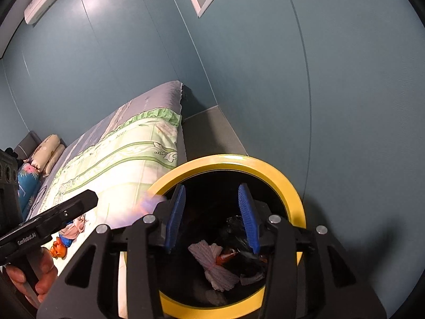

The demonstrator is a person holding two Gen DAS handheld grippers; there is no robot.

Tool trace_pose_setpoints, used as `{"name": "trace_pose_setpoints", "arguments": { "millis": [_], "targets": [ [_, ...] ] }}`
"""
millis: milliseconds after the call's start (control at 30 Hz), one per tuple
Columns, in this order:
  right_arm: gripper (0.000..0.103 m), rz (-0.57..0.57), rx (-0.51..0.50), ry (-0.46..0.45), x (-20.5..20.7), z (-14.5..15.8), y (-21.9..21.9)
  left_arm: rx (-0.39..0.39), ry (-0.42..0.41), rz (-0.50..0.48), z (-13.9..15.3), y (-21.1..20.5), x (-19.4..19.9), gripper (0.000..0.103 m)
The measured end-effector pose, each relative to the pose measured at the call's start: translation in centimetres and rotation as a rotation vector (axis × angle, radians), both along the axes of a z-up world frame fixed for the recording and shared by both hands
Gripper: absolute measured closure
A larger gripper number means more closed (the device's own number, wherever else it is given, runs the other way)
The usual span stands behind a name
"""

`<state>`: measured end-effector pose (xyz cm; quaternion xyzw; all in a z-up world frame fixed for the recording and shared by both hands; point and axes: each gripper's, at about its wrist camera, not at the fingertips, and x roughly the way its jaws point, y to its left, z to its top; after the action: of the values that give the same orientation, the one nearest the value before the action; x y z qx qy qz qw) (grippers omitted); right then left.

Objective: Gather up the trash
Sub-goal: 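Open both tools to drop the foam net and black bag into the bin, then move both open tools back toward the orange peels and cloths on the bed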

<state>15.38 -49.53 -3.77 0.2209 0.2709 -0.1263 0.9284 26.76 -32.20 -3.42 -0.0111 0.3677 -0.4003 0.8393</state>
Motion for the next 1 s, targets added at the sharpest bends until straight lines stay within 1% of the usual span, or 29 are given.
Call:
{"name": "trace_pose_setpoints", "arguments": {
  "millis": [200, 433, 467, 500, 533, 567, 633, 800, 900, 967, 1000],
  "targets": [
    [0.064, -0.003, -0.005, -0.012, -0.7, 0.4, 0.1, -0.013, -0.01, 0.02, 0.7, 1.3, -0.1, 0.045],
    [0.064, 0.013, -0.02, -0.022, -1.0, 1.4, 1.0, -0.035, -0.028, 0.042, 2.3, 3.5, -1.0, 0.045],
    [0.063, 0.016, -0.024, -0.025, -1.1, 1.6, 1.3, -0.038, -0.029, 0.049, 2.5, 3.9, -1.1, 0.043],
    [0.062, 0.02, -0.026, -0.027, -1.1, 1.8, 1.5, -0.043, -0.031, 0.058, 2.7, 4.4, -1.2, 0.039],
    [0.059, 0.026, -0.028, -0.031, -1.0, 2.1, 1.8, -0.046, -0.035, 0.067, 2.9, 4.8, -1.3, 0.038],
    [0.057, 0.029, -0.028, -0.036, -1.1, 2.3, 2.0, -0.051, -0.041, 0.077, 3.1, 5.4, -1.4, 0.037],
    [0.057, 0.039, -0.035, -0.045, -1.1, 2.9, 2.6, -0.054, -0.052, 0.096, 3.6, 6.6, -1.7, 0.037],
    [0.052, 0.083, -0.051, -0.064, -0.9, 4.0, 4.5, -0.059, -0.068, 0.165, 4.3, 10.0, -1.6, 0.033],
    [0.051, 0.121, -0.06, -0.07, -0.3, 4.5, 6.0, -0.062, -0.068, 0.21, 4.3, 12.4, -1.4, 0.032],
    [0.046, 0.154, -0.066, -0.077, 0.1, 4.9, 7.2, -0.067, -0.062, 0.248, 4.4, 14.2, -1.3, 0.029],
    [0.046, 0.174, -0.069, -0.08, 0.4, 5.1, 7.9, -0.07, -0.06, 0.258, 4.4, 14.8, -1.3, 0.028]
  ]
}}
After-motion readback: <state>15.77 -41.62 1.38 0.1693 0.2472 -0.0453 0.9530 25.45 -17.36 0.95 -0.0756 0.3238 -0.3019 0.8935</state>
